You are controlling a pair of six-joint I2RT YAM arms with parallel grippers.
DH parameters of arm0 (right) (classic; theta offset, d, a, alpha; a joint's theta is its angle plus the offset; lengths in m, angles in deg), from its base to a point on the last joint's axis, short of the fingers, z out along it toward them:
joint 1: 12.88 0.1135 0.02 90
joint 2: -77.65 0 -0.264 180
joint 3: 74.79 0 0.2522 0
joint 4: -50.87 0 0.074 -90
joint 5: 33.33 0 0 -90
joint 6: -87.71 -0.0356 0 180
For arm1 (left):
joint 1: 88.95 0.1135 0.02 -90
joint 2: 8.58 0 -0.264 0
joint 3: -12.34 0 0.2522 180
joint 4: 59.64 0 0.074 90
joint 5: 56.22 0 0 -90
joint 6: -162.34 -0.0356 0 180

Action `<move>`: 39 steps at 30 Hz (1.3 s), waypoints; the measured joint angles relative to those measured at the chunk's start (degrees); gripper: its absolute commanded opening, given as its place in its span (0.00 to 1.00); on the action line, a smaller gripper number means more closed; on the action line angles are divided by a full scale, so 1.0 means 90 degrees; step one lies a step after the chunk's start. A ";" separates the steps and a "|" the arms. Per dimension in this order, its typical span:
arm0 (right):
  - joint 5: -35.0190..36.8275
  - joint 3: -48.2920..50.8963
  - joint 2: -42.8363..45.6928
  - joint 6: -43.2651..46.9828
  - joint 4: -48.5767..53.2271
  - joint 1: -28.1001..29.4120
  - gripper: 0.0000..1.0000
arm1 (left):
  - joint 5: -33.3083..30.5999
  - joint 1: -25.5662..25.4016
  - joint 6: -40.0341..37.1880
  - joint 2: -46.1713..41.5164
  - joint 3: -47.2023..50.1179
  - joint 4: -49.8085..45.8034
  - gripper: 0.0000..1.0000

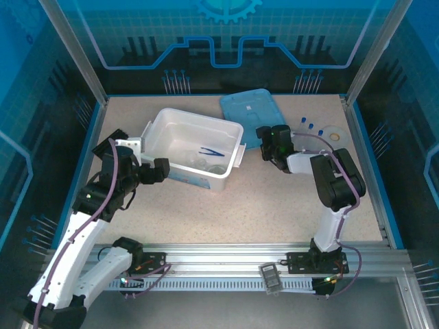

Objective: Organize the chemistry lab equipment

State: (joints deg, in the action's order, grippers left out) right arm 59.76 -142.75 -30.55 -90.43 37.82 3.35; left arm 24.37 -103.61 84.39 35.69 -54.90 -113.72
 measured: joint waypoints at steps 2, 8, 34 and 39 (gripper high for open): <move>0.0078 0.0012 0.0027 -0.0034 -0.0126 0.0015 0.74 | 0.0024 0.0005 0.0000 0.0005 0.0000 0.0012 1.00; 0.0347 0.0117 0.0214 -0.0138 -0.0250 0.0151 0.67 | 0.0027 0.0022 0.0000 0.0005 0.0002 0.0012 0.99; 0.0862 -0.0325 0.0248 -0.0772 0.0192 0.0189 0.19 | 0.0027 0.0034 0.0000 0.0080 0.0002 0.0015 0.99; 0.0886 -0.0325 0.0245 -0.0763 0.0289 0.0148 0.02 | 0.0027 0.0053 0.0000 0.0083 0.0002 0.0015 0.99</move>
State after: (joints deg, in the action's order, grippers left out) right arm 67.74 -145.68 -28.35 -97.29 40.42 4.68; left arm 24.61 -103.13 84.39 36.43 -54.88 -113.59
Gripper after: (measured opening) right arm 0.147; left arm 0.994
